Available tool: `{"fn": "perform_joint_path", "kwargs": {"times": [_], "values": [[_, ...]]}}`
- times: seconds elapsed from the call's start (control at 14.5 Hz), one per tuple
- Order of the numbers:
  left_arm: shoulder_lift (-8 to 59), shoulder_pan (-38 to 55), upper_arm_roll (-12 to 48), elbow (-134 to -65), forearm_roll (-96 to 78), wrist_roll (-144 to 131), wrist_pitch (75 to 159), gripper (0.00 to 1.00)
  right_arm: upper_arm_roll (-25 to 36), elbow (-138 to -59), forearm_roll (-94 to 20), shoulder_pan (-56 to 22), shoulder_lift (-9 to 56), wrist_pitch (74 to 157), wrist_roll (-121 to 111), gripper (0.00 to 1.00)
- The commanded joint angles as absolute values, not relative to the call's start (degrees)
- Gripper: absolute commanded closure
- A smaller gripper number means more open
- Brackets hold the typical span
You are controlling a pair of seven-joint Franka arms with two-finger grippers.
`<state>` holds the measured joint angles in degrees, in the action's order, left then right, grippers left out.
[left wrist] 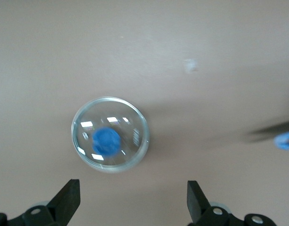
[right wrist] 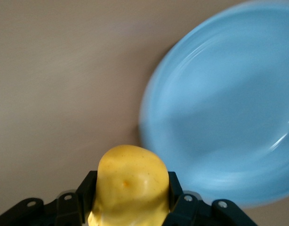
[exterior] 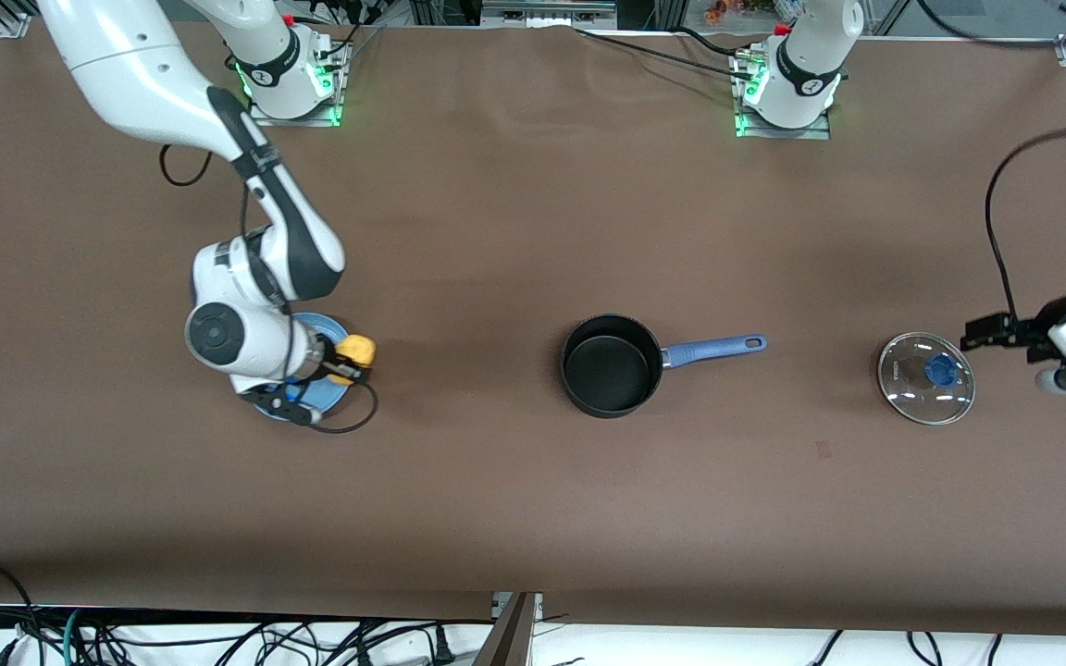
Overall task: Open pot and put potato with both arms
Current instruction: 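Carry the yellow potato with the right gripper over the saucepan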
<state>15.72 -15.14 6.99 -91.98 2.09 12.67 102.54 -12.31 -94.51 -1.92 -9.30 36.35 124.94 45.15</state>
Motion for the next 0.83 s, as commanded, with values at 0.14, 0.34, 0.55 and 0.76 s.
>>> {"fn": "perform_joint_path", "kwargs": {"times": [0.14, 0.34, 0.55, 0.76], "values": [[11.3, -8.8, 6.2, -81.8, 1.4, 3.6, 85.6, 0.00, -13.9, -82.5, -2.2, -23.0, 41.4, 123.7, 72.0, 0.74], [9.7, -8.4, 6.1, -81.7, 0.5, 4.0, 85.3, 0.00, -13.9, -71.2, -2.0, -32.6, 48.6, 126.7, 81.8, 0.73], [8.4, -6.0, 6.0, -82.4, -0.4, 2.7, 85.1, 0.00, -13.9, -63.9, -2.0, -36.6, 54.0, 133.0, 86.6, 0.72], [8.3, -5.4, 6.0, -82.4, -0.3, -3.5, 83.1, 0.00, -13.4, -63.8, -1.7, -38.5, 55.3, 138.9, 86.3, 0.68]]}}
